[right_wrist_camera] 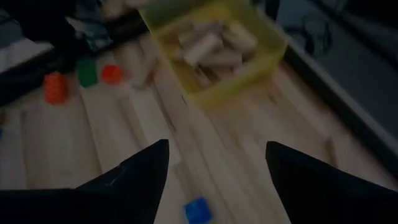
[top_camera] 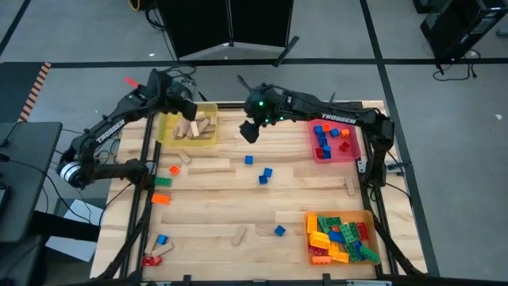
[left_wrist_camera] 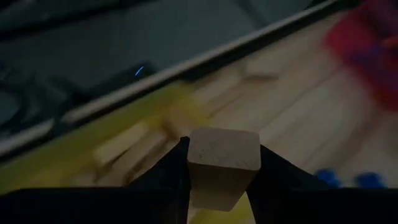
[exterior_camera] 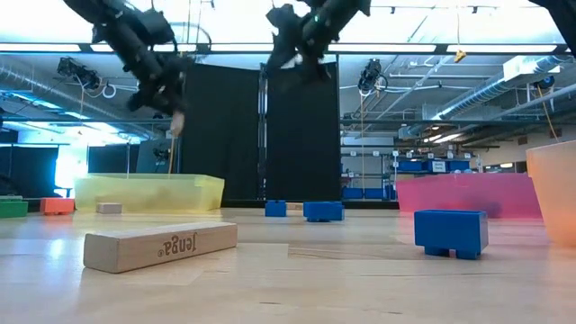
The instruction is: Sort blocks by size
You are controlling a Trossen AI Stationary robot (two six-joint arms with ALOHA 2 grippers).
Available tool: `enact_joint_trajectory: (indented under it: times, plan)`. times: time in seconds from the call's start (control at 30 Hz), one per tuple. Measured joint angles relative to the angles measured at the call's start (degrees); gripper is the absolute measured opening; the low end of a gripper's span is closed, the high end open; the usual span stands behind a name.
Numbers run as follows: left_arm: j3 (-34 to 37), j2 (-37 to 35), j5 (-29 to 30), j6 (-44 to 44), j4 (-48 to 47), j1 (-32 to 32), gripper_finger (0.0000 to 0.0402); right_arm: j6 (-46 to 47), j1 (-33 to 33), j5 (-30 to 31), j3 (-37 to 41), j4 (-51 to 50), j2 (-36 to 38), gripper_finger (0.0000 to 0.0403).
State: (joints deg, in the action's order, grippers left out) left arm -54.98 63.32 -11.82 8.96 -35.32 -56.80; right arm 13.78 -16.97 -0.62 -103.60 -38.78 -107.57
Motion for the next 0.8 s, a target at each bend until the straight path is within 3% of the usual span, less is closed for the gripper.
enact_joint_trajectory:
  times: [0.4,0.8]
  plan:
    - [-0.1,14.0,2.0,-1.1,-7.0,-2.1,0.0143,7.6,0.0,0.2,11.6,3.7,-0.1,0.0283]
    - [-0.1,16.4,3.5,-4.4,-7.8,-2.1,0.0196,-4.5,3.2,0.2,25.4,20.0,-0.1,0.0318]
